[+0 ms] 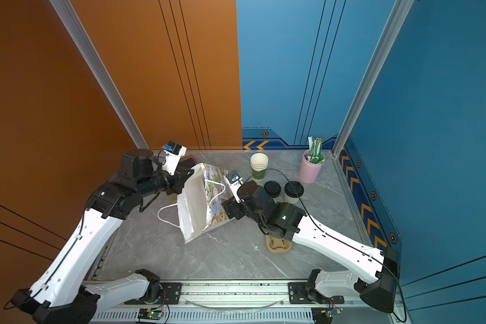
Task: Pack a coffee takeout order
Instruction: Place the takeout bag at the center of the table.
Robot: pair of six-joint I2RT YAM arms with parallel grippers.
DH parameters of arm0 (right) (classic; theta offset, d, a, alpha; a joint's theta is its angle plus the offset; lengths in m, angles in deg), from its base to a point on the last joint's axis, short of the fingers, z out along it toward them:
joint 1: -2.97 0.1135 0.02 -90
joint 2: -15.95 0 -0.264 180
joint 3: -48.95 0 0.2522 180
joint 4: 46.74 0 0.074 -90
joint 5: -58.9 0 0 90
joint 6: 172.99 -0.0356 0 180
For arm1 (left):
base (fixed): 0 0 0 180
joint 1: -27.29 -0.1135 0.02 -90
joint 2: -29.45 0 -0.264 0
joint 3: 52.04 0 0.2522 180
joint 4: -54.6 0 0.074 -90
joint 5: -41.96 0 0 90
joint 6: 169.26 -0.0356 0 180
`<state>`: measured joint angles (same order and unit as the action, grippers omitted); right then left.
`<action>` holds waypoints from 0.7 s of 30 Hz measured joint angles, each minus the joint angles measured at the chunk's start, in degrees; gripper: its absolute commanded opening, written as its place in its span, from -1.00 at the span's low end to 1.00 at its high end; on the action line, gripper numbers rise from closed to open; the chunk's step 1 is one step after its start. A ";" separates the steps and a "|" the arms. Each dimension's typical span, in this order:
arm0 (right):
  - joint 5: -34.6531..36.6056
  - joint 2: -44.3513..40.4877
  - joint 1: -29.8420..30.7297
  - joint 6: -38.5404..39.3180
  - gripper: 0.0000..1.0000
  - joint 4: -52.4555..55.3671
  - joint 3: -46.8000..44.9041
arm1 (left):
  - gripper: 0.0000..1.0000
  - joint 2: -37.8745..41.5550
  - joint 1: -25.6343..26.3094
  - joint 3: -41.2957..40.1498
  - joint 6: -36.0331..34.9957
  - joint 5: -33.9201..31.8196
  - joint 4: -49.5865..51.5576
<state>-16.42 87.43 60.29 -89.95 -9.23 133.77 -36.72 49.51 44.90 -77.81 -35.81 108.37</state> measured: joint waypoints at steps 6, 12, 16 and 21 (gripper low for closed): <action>-2.64 0.00 -1.60 -2.23 0.79 0.02 -0.66 | -0.98 -3.08 -2.08 -0.42 7.45 0.28 0.13; -4.24 0.00 -3.52 -4.11 0.79 0.11 -0.94 | -0.98 -6.91 -6.23 -1.57 11.93 0.70 0.33; -5.20 0.00 -5.16 -5.14 0.79 0.26 -1.05 | -0.91 -9.03 -9.35 -1.57 13.27 0.70 0.72; -6.16 0.00 -7.17 -5.75 0.80 0.94 -1.07 | -0.73 -10.91 -12.17 -1.57 13.53 0.66 2.16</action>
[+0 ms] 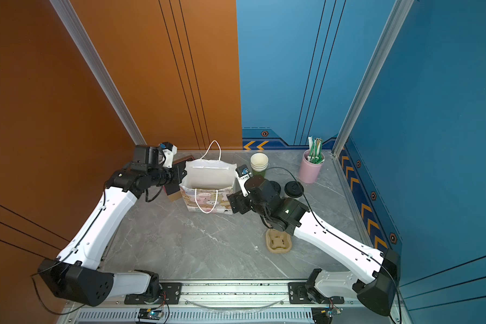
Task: Pack a coffee takeout order
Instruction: Place the takeout bag at the center of the table, then pick up the coffee cup at the middle-right of the table.
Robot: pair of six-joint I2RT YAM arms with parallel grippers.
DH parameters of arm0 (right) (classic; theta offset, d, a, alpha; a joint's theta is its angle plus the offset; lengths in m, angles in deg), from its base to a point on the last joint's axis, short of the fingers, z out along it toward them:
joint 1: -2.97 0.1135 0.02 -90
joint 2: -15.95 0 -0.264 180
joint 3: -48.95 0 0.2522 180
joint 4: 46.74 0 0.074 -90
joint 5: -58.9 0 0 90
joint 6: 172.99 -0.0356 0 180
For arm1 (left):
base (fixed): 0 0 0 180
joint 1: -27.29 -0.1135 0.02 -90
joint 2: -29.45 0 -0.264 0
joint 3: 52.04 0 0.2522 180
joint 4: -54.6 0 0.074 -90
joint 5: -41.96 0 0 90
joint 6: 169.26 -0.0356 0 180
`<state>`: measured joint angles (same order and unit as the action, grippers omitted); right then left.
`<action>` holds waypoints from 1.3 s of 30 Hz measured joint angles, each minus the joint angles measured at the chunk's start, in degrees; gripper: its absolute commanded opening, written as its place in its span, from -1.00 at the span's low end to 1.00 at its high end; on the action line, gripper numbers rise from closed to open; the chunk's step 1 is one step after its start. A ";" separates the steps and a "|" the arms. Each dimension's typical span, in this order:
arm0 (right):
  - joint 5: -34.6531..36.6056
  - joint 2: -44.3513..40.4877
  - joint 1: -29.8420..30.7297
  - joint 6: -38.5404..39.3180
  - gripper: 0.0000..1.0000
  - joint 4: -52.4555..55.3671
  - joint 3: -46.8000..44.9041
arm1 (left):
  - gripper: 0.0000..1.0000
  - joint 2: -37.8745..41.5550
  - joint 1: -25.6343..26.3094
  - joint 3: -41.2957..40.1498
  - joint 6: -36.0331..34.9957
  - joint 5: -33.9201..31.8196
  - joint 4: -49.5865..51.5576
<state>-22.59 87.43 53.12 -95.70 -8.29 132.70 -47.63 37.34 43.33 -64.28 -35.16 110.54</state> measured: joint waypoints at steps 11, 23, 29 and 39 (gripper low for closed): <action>-0.61 3.34 -7.17 -0.31 0.88 10.88 6.25 | 0.13 -0.46 -3.37 0.04 -1.92 -0.39 2.56; 2.71 9.40 -25.00 -0.70 0.99 26.75 13.29 | 0.89 5.16 -3.78 0.48 -5.40 -0.33 3.06; 2.40 16.17 -31.93 0.59 0.99 30.51 15.17 | 0.96 7.19 -3.76 -0.07 -7.48 -0.37 3.04; -0.79 25.40 -38.34 3.21 0.99 32.37 19.02 | 0.96 11.50 -3.65 -6.78 -9.86 -0.42 -1.18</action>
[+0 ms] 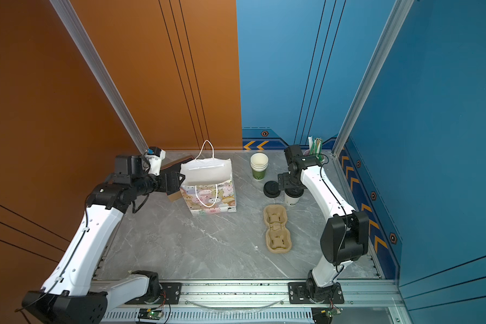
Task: Pack a coffee takeout order
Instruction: Pick up the coffee cup at the middle-right of the table.
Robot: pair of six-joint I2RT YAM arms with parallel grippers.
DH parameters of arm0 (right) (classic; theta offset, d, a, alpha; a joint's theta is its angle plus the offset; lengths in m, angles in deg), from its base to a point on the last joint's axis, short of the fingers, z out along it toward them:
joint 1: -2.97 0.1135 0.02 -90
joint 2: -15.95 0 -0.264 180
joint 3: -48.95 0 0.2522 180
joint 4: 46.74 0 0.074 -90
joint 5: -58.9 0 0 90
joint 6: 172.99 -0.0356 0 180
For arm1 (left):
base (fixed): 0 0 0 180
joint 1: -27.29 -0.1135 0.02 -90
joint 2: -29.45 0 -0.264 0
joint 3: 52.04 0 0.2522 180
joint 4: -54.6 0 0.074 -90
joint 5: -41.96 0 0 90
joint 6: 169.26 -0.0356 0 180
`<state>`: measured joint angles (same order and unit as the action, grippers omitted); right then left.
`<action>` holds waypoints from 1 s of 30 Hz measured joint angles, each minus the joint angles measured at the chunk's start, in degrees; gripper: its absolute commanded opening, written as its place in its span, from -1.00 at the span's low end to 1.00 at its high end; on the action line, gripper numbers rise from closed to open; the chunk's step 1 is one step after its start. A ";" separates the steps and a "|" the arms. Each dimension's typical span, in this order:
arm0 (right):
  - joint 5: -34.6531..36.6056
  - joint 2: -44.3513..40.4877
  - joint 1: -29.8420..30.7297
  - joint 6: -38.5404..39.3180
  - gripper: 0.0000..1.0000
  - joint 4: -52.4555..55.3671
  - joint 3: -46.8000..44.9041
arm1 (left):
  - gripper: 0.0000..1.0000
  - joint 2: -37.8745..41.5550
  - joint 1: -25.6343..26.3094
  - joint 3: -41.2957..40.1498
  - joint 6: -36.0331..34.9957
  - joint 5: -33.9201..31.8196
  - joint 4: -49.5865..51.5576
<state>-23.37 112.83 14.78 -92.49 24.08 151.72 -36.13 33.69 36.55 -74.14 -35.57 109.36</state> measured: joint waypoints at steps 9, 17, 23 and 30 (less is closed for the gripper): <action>-1.46 3.93 -2.78 1.73 0.99 0.50 1.14 | 0.96 3.28 0.04 -3.76 -1.75 -0.02 -4.52; -3.48 6.23 -3.54 3.76 0.99 0.59 1.81 | 0.96 3.78 0.04 -4.37 -1.70 0.00 -5.86; -4.68 7.96 -4.00 4.39 0.99 0.63 2.47 | 0.96 3.78 0.28 -4.46 -1.68 0.00 -6.12; -5.97 9.11 -4.11 4.87 0.99 0.85 3.34 | 0.96 3.78 0.42 -4.46 -1.66 0.00 -6.12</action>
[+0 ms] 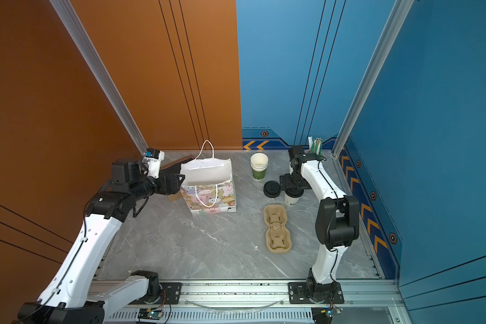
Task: Pack a coffee takeout order
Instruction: Pick up the coffee cup at the middle-right of the table.
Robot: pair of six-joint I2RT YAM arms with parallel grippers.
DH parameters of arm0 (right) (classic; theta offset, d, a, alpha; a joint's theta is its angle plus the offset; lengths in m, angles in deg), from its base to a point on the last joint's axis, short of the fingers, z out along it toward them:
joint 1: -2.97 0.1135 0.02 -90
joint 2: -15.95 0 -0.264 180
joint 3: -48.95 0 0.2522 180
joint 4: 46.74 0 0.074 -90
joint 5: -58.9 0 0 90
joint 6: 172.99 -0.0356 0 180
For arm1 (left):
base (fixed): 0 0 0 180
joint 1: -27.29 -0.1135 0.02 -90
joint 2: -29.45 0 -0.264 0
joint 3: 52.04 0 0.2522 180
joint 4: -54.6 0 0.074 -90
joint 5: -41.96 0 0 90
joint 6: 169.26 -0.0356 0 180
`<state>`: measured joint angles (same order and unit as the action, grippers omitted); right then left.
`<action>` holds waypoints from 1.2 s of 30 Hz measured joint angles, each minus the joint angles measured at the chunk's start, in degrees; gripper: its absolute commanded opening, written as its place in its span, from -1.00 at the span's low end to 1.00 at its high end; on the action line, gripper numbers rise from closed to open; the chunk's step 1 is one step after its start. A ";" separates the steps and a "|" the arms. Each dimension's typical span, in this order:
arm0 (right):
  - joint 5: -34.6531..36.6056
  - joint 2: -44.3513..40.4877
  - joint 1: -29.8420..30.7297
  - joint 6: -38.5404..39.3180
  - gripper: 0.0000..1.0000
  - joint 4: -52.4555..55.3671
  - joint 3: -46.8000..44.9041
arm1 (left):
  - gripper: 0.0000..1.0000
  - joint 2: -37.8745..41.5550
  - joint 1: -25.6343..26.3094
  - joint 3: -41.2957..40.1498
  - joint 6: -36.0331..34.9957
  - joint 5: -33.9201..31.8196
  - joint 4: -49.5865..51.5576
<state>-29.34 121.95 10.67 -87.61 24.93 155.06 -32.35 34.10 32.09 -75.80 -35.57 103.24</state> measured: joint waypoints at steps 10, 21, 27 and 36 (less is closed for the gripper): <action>-0.33 2.25 -0.11 0.35 1.00 0.00 0.07 | 0.96 0.00 0.07 0.00 0.00 0.00 -0.02; -0.33 2.67 -0.28 0.37 0.95 -0.02 0.07 | 0.96 0.00 0.07 -0.13 0.00 0.00 -0.02; -0.55 2.93 -0.28 0.37 0.90 -0.02 0.07 | 0.96 0.00 0.07 -0.33 0.02 0.00 -0.02; -0.55 2.99 -0.28 0.37 0.87 -0.02 0.07 | 0.96 0.00 0.07 -0.52 0.00 0.00 -0.04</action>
<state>-29.89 124.94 10.39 -87.24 24.91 155.13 -32.35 34.17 31.57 -75.80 -35.57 103.19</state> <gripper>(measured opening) 0.940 0.981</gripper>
